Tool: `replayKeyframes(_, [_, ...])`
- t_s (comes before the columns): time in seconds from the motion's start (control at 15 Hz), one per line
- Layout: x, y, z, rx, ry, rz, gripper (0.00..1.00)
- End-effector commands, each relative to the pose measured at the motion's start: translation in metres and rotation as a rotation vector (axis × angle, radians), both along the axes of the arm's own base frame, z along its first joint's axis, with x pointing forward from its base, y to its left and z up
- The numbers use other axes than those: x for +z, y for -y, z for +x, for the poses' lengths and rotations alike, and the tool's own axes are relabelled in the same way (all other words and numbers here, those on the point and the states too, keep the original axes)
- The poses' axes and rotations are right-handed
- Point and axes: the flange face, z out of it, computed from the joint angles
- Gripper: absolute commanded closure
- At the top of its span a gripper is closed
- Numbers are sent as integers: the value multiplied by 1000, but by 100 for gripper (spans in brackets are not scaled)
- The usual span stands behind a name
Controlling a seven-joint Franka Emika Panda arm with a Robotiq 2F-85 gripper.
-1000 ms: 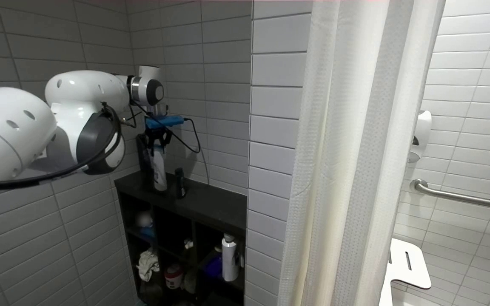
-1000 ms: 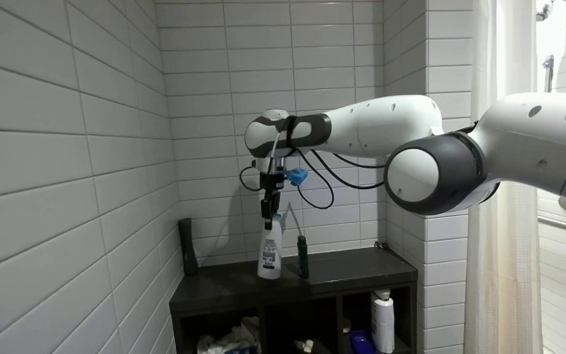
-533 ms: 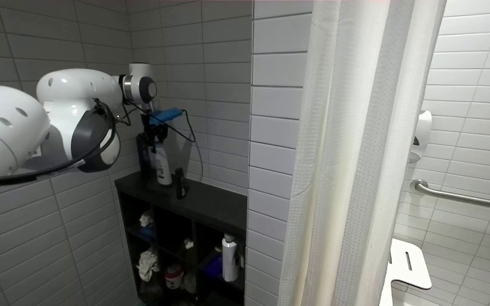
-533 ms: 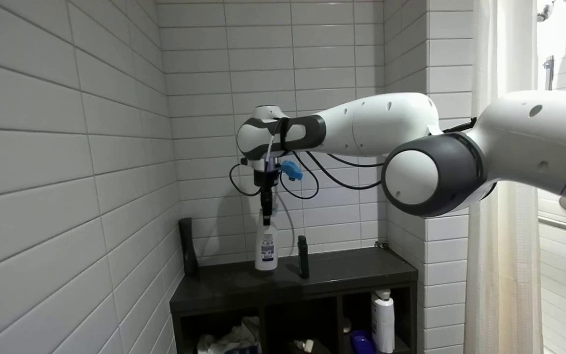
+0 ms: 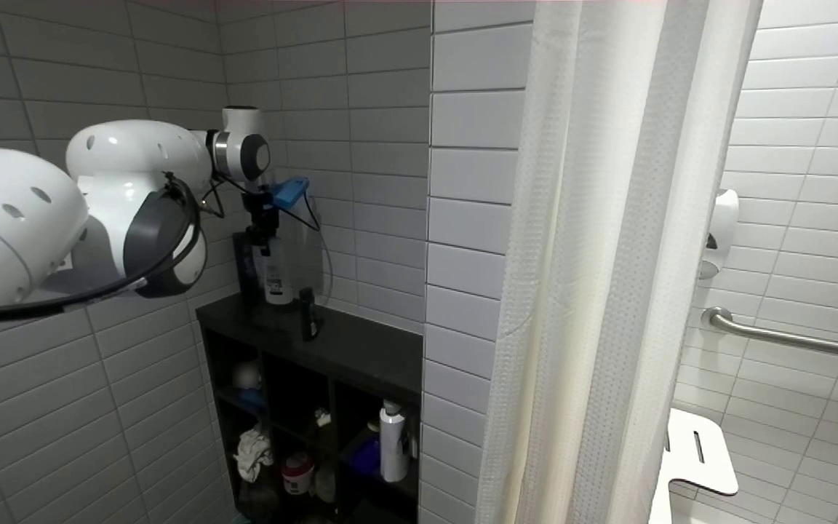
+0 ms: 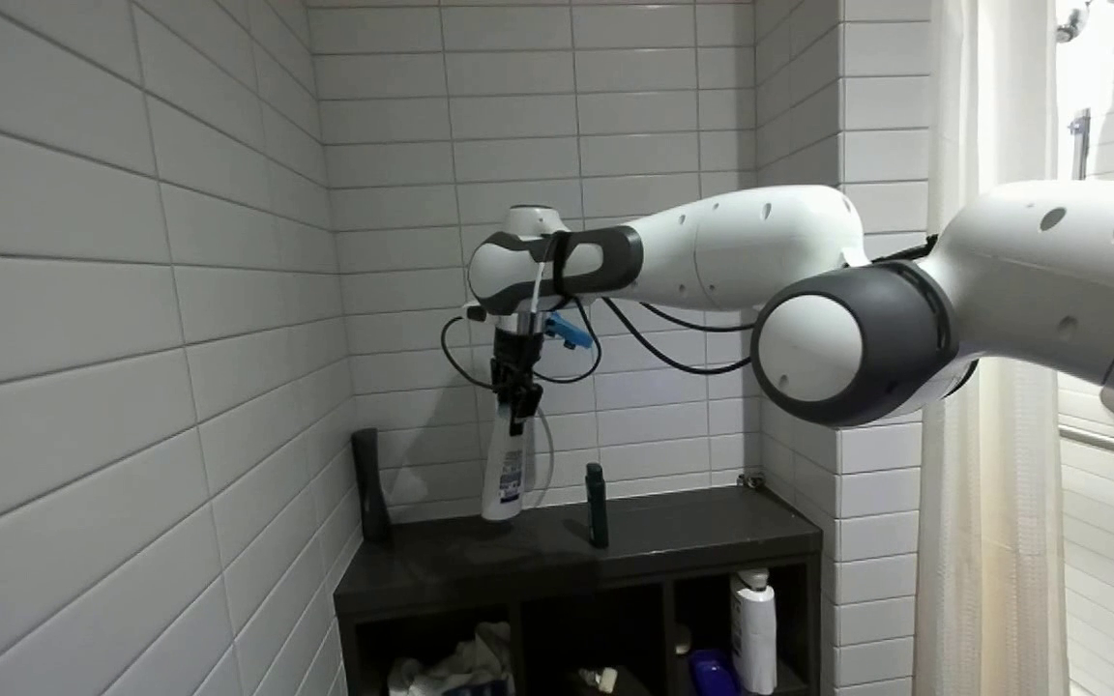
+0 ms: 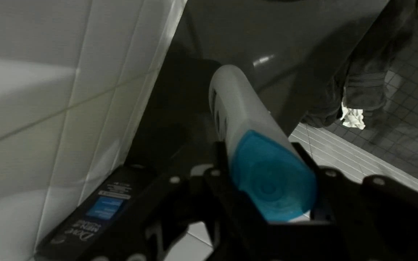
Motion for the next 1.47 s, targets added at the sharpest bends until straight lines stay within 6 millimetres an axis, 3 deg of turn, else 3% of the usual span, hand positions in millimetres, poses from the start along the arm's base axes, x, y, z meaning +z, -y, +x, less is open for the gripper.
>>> replayKeyframes(0.0, [0, 9, 3, 146, 18, 84, 82])
replayKeyframes(0.6, [-17, 33, -4, 171, -119, 117, 82])
replayKeyframes(1.07, [-19, 36, -8, 168, -154, 86, 82])
replayKeyframes(1.13, [-19, 36, -8, 161, -158, 74, 32])
replayKeyframes(1.2, [-18, 36, -8, 161, -156, 61, 31])
replayKeyframes(1.4, [-9, 32, -8, 158, -135, 14, 15])
